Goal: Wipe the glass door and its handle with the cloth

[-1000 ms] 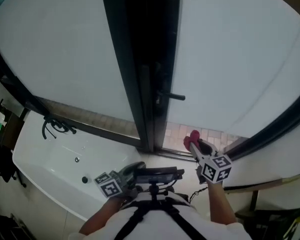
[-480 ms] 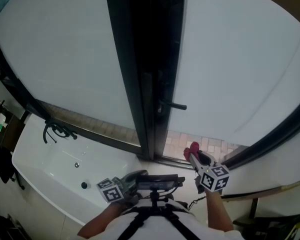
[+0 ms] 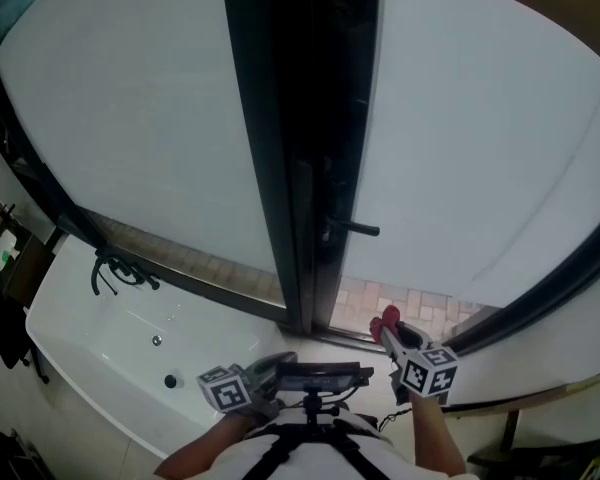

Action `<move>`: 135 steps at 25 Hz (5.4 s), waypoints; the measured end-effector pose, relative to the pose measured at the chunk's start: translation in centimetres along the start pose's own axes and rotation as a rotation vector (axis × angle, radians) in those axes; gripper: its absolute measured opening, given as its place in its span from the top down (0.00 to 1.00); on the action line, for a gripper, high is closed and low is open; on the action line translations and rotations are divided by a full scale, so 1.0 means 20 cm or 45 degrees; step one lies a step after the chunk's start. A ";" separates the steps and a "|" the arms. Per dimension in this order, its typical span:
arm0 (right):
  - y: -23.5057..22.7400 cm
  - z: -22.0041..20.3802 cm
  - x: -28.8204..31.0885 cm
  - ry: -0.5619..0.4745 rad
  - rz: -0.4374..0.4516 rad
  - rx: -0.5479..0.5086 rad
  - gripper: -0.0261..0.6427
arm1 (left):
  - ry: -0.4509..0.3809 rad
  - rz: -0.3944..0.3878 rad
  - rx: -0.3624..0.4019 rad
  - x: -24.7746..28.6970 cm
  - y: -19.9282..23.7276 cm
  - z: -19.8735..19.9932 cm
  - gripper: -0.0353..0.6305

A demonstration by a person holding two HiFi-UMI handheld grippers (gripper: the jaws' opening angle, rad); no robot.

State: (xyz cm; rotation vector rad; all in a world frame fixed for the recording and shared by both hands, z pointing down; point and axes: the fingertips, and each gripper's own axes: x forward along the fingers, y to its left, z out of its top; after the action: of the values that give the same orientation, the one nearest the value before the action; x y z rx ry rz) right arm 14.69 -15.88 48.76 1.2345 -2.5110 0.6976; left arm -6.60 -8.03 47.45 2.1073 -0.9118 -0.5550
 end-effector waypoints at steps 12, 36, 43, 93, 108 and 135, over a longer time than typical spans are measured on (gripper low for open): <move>0.00 -0.03 0.02 0.042 -0.003 0.002 0.80 | -0.002 0.063 -0.079 0.00 0.04 0.01 0.94; 0.07 -0.04 0.07 0.112 0.064 -0.042 0.80 | 0.039 0.071 -0.065 0.02 0.04 -0.01 0.94; 0.09 -0.01 0.08 0.100 0.076 -0.053 0.80 | 0.032 0.039 -0.027 0.04 0.02 0.03 0.94; 0.53 1.11 0.06 -0.403 0.074 -0.712 0.80 | -0.163 -0.185 0.082 0.05 -0.31 0.32 0.94; 0.65 1.55 0.07 -0.590 -0.003 -0.984 0.80 | -0.206 -0.204 0.107 0.03 -0.35 0.39 0.94; 0.87 2.11 0.09 -0.863 -0.052 -1.108 0.81 | -0.220 -0.178 0.426 0.12 -0.37 0.59 0.94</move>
State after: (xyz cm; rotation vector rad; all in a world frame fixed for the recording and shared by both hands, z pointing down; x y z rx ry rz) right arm -1.01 -29.98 8.26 1.2549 -2.7058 -0.9103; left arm -9.26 -12.08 34.11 2.4679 -1.0158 -0.7051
